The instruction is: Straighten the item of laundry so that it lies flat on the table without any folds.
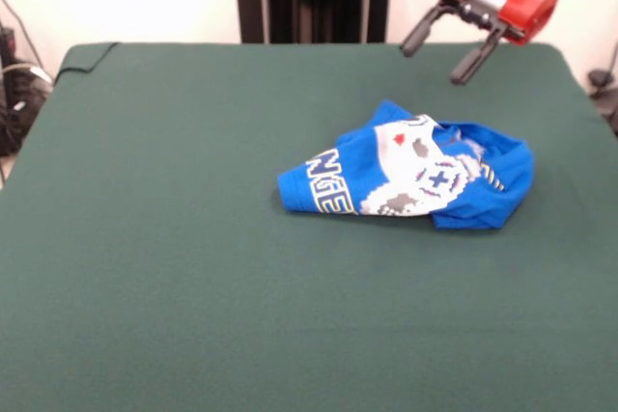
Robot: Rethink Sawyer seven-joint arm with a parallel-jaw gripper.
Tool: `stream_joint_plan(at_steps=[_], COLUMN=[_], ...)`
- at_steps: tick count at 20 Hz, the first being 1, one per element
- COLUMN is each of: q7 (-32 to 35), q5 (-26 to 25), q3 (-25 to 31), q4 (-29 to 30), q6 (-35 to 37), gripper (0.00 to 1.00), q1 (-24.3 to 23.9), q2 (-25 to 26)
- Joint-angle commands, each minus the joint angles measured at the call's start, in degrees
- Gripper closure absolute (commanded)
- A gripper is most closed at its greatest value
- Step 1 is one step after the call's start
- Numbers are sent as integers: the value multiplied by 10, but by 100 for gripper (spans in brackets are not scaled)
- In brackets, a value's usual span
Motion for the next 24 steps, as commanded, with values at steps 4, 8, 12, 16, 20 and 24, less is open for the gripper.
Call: stream_joint_plan(at_steps=[4, 8, 12, 16, 20, 24], q7=[114, 115, 128, 133, 133, 142], q5=[66, 73, 89, 103, 110, 120], q3=[45, 43, 53, 61, 61, 55], q4=[-99, -108, -131, -150, -168, -184], q6=[111, 117, 128, 126, 143, 164], gripper=[0, 0, 0, 0, 0, 0], q1=[8, 6, 3, 0, -1, 0], q2=[63, 68, 83, 101, 112, 126])
